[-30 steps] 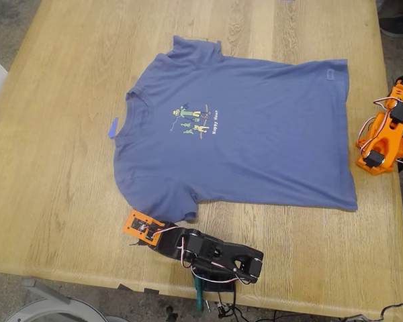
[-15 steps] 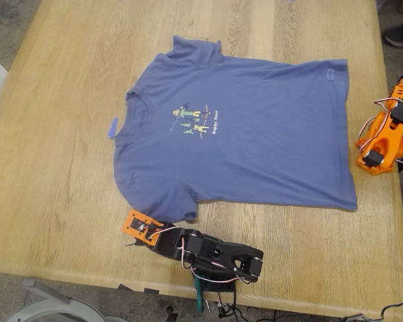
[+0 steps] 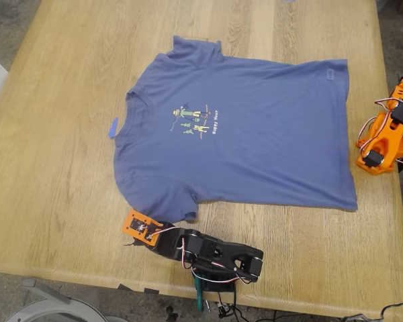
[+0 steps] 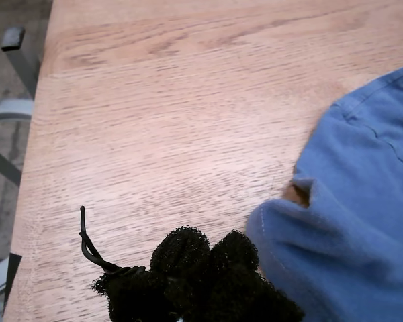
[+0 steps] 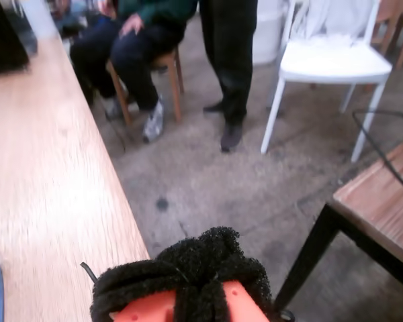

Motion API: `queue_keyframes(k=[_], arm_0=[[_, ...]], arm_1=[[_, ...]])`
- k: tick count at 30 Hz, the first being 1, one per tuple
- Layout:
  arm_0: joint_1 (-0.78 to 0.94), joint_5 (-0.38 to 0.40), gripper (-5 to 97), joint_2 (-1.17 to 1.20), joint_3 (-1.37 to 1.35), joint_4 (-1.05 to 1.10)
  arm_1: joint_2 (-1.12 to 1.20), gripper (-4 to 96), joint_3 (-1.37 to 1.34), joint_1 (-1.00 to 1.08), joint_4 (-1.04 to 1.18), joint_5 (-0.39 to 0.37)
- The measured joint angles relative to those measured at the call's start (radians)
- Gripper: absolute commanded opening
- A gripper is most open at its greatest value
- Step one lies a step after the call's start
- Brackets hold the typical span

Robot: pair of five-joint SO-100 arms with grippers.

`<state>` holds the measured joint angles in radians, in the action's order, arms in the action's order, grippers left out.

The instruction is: Fold a T-shirt

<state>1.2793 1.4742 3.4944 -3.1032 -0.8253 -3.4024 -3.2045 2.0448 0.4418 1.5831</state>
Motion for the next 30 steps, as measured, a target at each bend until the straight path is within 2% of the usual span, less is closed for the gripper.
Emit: queue_keyframes(k=[1, 3, 7, 12, 13, 17, 20, 21, 24, 30], arm_0=[[-0.002, 0.005, 0, 0.000, 0.000, 0.000], [-0.002, 0.014, 0, 0.000, 0.000, 0.002], [-0.002, 0.020, 1, 0.000, 0.000, 0.035], [-0.002, 0.020, 7, 0.000, 0.000, 0.087], [-0.002, 0.020, 9, 0.000, 0.000, 0.098], [-0.002, 0.032, 13, 0.000, 0.000, 0.110], [-0.002, 0.089, 26, 0.000, 0.000, 0.121], [-0.002, 0.114, 31, 0.000, 0.000, 0.137], [-0.002, 0.163, 38, 0.000, -0.002, 0.239], [-0.069, 0.179, 46, 0.000, 0.015, 0.258]], arm_1=[[0.000, 16.1, 0.000, 0.000, -0.005, -0.018], [0.000, 0.0, 0.000, 0.000, -0.043, -0.035], [0.000, -0.1, 0.000, 0.000, -0.120, -0.063], [0.000, 0.0, 0.000, 0.000, -0.098, -0.049], [0.000, 1.2, 0.000, 0.000, -0.098, -0.049], [0.000, 26.3, 0.000, 0.000, -0.133, -0.084], [0.000, 40.7, 0.000, 0.000, -0.176, -0.132], [0.000, 43.2, 0.000, 0.000, -0.189, -0.153], [0.000, 46.0, 0.000, -0.026, -0.236, -0.207], [0.000, 48.2, 0.077, -0.213, -0.100, -0.236]])
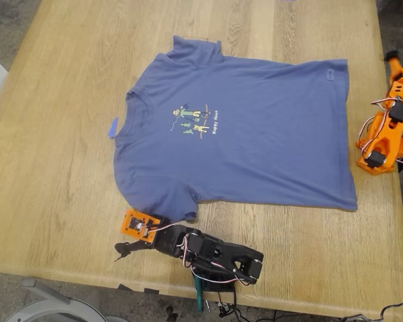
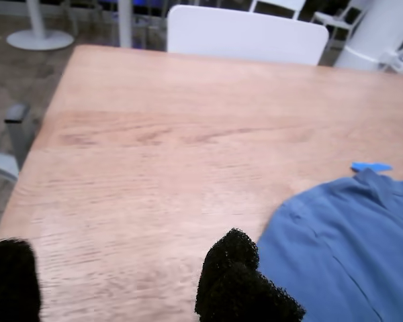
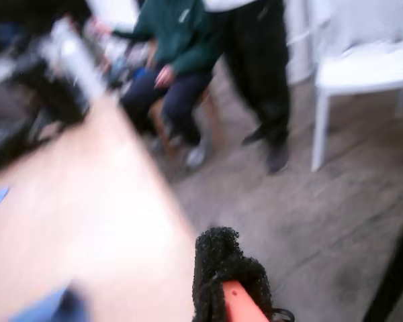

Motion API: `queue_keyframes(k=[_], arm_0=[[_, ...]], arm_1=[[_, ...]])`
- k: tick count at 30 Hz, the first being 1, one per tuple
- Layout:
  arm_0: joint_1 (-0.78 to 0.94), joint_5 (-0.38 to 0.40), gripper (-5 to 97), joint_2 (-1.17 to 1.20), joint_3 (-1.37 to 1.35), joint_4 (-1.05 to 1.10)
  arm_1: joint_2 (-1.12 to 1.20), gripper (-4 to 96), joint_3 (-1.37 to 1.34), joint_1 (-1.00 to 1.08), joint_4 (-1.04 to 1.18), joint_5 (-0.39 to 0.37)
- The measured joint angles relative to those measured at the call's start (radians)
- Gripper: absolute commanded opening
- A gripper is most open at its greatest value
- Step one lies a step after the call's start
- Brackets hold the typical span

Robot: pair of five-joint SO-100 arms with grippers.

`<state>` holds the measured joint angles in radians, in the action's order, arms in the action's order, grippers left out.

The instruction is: Fold a T-shirt

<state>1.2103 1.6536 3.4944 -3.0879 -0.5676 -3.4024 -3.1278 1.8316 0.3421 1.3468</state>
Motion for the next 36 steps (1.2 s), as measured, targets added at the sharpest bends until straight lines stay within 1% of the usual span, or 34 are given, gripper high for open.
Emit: queue_keyframes(k=[4, 7, 10, 14, 18, 22, 27, 32, 36], arm_0=[[-0.038, 0.000, 50, 0.000, 0.075, -0.120], [-0.037, 0.000, 52, 0.000, 0.156, -0.256], [-0.038, 0.000, 52, 0.000, 0.241, -0.399], [-0.038, 0.000, 53, -0.014, 0.357, -0.532], [-0.060, 0.000, 53, -0.109, 0.523, -0.650], [-0.084, 0.000, 54, -0.250, 0.692, -0.730], [-0.152, 0.002, 57, -0.402, 0.896, -0.827], [-0.282, 0.018, 56, -0.546, 1.032, -0.861], [-0.431, 0.018, 55, -0.681, 1.088, -0.810]], arm_1=[[0.002, 47.2, 0.095, -0.193, 0.133, 0.026], [0.002, 47.0, 0.190, -0.334, 0.245, 0.055], [0.000, 46.8, 0.285, -0.434, 0.359, 0.083], [0.000, 45.4, 0.416, -0.578, 0.532, 0.130], [-0.002, 44.4, 0.540, -0.672, 0.713, 0.178], [0.006, 42.9, 0.650, -0.775, 0.879, 0.212], [0.101, 41.7, 0.815, -0.934, 1.051, 0.255], [0.276, 40.8, 0.982, -1.106, 1.126, 0.282], [0.440, 37.7, 1.104, -1.239, 1.132, 0.295]])
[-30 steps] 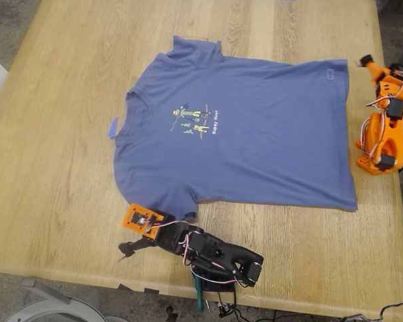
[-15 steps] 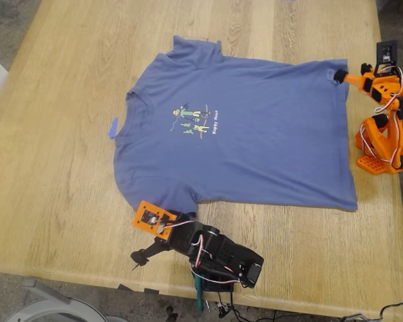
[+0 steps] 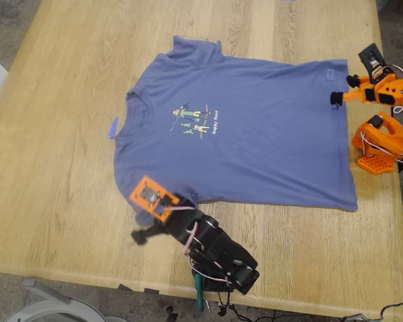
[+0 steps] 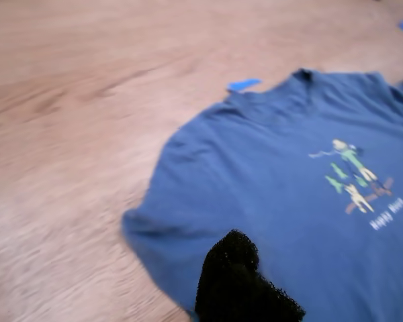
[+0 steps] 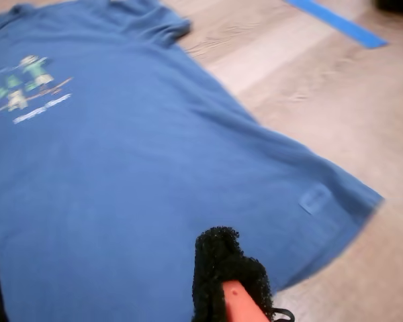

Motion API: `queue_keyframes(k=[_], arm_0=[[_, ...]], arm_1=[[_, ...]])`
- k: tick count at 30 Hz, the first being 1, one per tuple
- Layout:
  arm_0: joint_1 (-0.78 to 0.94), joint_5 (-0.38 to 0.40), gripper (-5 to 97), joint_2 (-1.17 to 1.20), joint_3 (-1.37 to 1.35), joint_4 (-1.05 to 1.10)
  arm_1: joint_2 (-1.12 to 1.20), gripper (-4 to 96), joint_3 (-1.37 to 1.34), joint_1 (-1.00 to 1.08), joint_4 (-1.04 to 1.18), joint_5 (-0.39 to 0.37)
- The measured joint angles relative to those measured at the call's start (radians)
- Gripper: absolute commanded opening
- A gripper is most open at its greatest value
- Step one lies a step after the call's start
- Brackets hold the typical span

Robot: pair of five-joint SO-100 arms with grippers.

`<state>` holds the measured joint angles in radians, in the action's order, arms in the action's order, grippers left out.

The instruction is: Fold a T-shirt

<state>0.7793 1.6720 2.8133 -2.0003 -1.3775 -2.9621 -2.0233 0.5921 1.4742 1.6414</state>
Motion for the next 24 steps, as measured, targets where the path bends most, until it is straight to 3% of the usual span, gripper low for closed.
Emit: queue_keyframes(k=[5, 12, 24], arm_0=[[-0.184, 0.015, 55, -0.207, 0.052, 0.092], [-0.293, 0.067, 56, -0.479, 0.101, 0.279], [-0.244, 0.069, 56, -0.762, 0.118, 0.670]], arm_1=[[0.175, 36.2, 0.064, -0.181, -0.049, 0.005], [0.348, 35.2, 0.081, -0.321, -0.178, 0.005], [0.600, 32.6, 0.077, -0.492, -0.541, 0.000]])
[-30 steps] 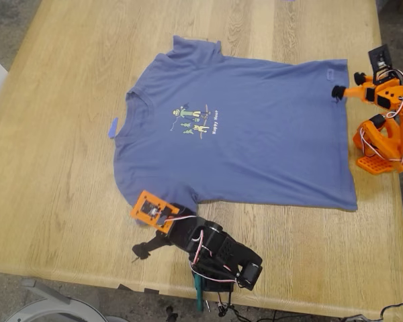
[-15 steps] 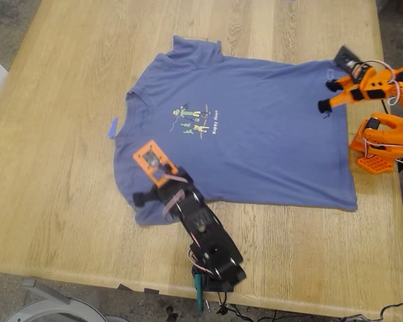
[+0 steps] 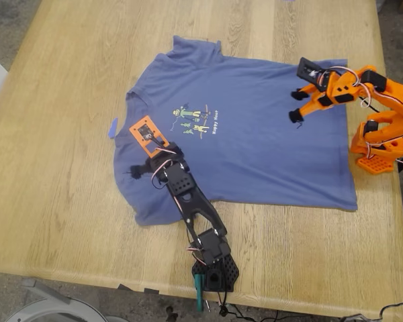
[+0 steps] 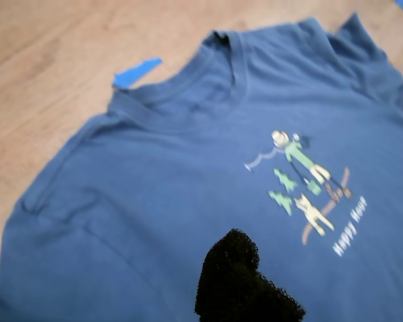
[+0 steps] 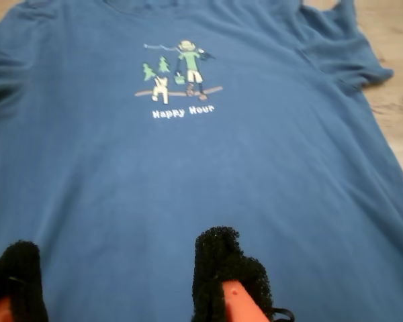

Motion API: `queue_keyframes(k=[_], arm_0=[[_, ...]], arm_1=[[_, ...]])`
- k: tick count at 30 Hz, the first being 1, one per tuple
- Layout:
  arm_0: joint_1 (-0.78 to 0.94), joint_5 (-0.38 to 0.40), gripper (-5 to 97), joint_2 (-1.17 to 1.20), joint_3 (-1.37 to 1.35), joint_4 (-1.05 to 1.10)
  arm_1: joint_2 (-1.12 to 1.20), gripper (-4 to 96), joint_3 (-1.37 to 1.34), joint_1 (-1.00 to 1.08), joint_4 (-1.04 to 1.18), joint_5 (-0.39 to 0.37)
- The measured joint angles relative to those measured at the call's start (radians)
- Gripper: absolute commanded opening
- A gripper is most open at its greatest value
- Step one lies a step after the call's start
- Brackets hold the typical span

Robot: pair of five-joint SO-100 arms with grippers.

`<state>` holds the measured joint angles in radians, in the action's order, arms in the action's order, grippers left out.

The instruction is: Fold a T-shirt

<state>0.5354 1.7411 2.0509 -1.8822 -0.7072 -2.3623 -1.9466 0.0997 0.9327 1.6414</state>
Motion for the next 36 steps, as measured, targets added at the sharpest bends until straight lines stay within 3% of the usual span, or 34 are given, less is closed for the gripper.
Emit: queue_keyframes(k=[12, 25, 36], arm_0=[[0.023, -0.034, 56, -0.356, 0.097, 0.325], [0.060, -0.052, 57, -0.807, 0.489, 0.387], [0.075, -0.060, 57, -1.054, 0.712, 0.379]], arm_1=[[0.199, 31.0, -0.005, -0.081, -0.268, -0.025], [0.330, 29.5, -0.005, -0.138, -0.371, -0.043], [0.348, 28.6, -0.026, -0.140, -0.390, -0.060]])
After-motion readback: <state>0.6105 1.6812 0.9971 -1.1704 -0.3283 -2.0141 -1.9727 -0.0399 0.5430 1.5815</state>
